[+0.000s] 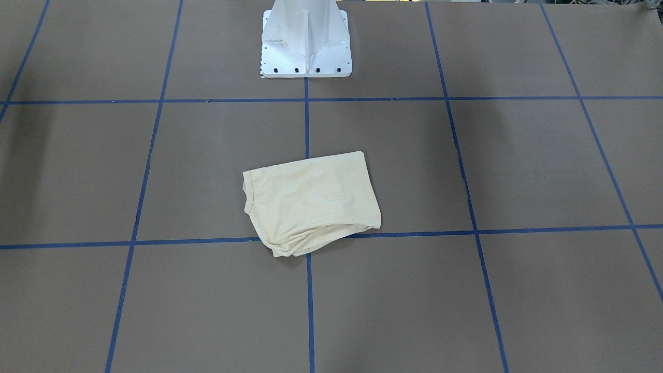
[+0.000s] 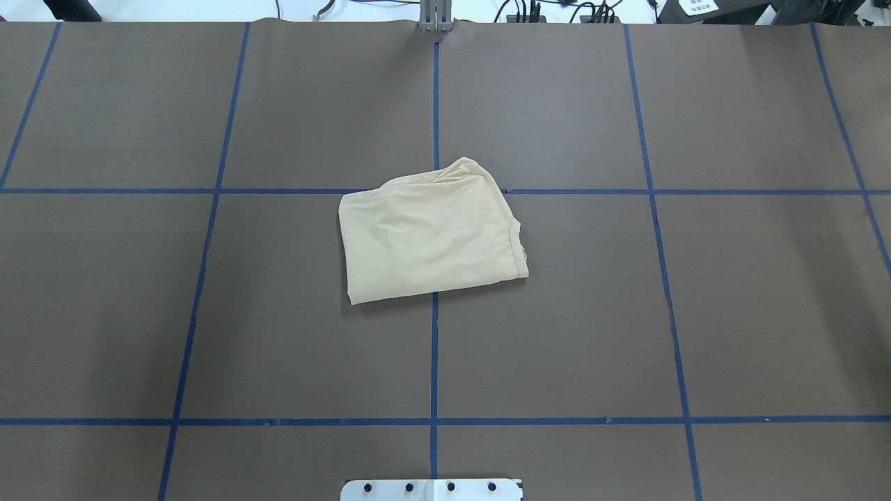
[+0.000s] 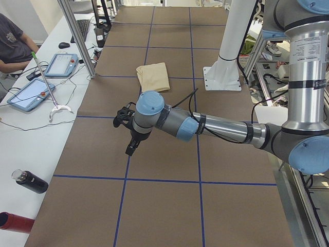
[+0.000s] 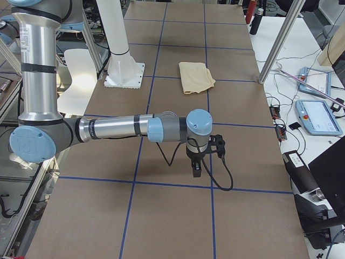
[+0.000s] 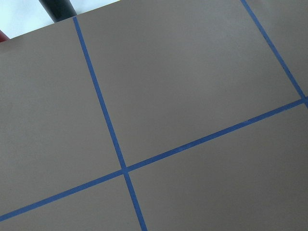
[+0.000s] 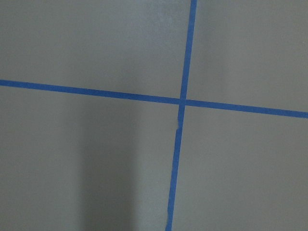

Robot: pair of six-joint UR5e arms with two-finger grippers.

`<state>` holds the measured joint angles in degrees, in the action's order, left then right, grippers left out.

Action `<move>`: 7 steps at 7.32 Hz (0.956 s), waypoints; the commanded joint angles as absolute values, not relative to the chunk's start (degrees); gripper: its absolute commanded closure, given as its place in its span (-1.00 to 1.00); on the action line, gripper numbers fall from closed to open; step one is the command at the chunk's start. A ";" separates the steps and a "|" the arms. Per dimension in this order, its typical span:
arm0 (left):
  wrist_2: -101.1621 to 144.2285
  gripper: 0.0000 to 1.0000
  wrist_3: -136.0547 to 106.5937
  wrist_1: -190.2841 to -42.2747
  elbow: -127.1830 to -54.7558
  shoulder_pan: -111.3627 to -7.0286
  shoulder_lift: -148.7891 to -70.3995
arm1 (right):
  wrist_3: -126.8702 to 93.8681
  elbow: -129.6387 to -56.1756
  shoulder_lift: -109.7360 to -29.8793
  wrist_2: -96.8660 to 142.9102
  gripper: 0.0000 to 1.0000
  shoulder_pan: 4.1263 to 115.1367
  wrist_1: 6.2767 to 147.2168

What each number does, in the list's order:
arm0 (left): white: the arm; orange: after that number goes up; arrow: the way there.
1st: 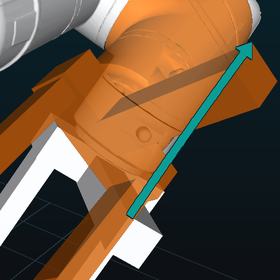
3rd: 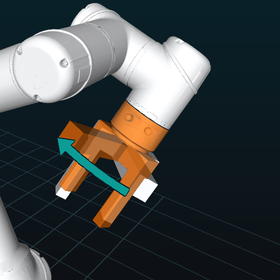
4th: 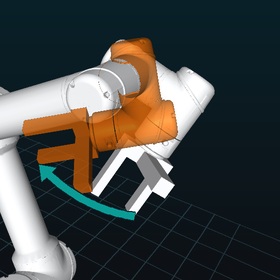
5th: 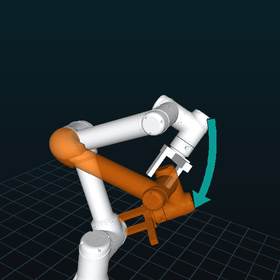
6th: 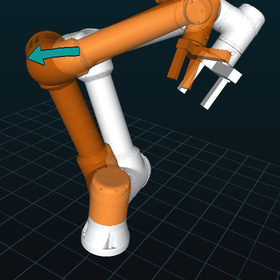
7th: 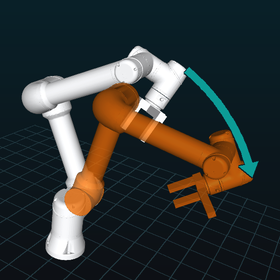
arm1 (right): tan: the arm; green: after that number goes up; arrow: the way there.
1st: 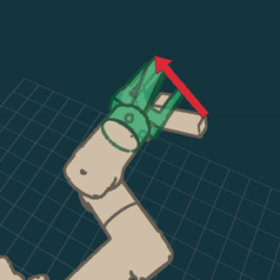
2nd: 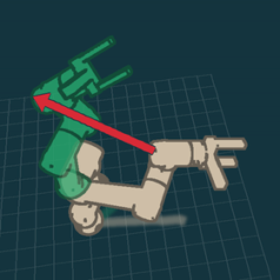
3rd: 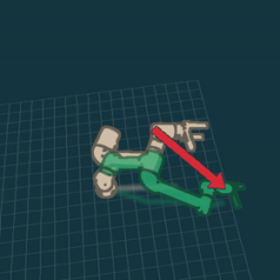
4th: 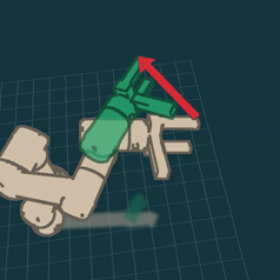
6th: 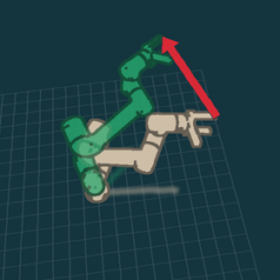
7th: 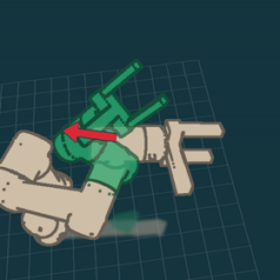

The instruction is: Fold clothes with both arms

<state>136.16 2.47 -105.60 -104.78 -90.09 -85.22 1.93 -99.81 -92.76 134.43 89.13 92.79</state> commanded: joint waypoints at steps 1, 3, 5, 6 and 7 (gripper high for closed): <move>136.40 -0.99 2.55 -106.25 -104.50 -90.18 -85.08 | 1.76 -98.80 -94.13 133.86 -1.00 89.12 92.46; 134.92 -0.99 2.81 -106.35 -107.67 -90.27 -82.62 | 2.11 -98.70 -93.52 133.77 -1.00 88.86 89.85; 133.85 -0.99 2.55 -106.43 -107.23 -90.09 -82.53 | 2.37 -98.78 -93.78 134.99 -1.00 88.86 84.84; 133.86 -0.99 2.64 -106.35 -108.18 -90.09 -82.96 | 2.37 -98.96 -94.21 136.48 -1.00 88.68 82.64; 134.47 -0.99 2.72 -106.52 -108.63 -90.09 -82.79 | 2.37 -98.53 -94.83 136.58 -1.00 88.68 82.27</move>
<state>134.05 2.66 -106.41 -108.03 -90.10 -82.79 2.36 -98.74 -94.22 135.88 88.74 83.70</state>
